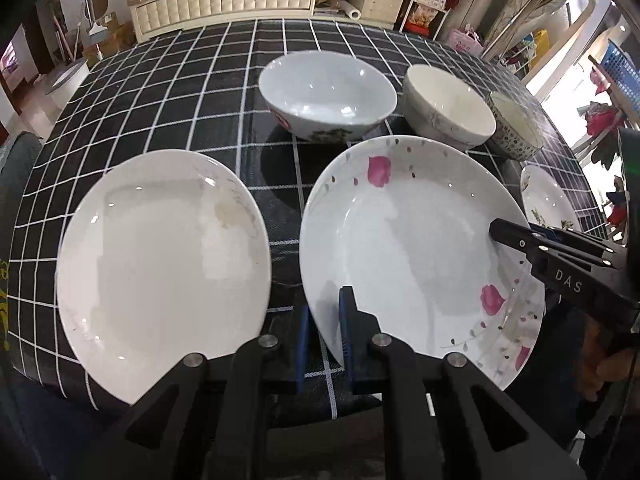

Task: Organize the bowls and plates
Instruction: 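Grasp the rim of the pink-petal plate with the left gripper, then lift the pink-petal plate and lower it onto the plain white plate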

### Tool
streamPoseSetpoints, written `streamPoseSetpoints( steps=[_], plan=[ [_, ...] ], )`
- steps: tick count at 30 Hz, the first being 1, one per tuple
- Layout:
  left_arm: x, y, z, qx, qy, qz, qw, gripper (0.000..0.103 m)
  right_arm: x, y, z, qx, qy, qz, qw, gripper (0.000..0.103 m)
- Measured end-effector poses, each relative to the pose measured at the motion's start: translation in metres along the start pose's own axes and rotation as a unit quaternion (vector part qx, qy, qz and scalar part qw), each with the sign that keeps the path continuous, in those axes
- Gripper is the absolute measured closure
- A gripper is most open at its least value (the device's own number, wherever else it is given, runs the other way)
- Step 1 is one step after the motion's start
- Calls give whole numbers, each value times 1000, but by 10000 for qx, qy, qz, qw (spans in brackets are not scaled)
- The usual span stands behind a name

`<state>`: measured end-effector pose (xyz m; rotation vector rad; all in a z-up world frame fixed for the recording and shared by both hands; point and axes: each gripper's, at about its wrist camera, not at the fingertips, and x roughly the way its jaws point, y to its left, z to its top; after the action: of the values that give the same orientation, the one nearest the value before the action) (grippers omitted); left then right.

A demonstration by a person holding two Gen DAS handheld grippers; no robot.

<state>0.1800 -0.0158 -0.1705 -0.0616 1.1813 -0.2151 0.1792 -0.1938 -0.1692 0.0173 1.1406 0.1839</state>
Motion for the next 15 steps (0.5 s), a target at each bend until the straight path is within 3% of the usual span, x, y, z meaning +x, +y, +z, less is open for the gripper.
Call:
streamPoseSetpoints(
  steps=[15],
  plan=[
    [-47,64,-12,-501,-307,214,9980,91,-16,70,16,-384,-267,315,9984,81]
  ],
)
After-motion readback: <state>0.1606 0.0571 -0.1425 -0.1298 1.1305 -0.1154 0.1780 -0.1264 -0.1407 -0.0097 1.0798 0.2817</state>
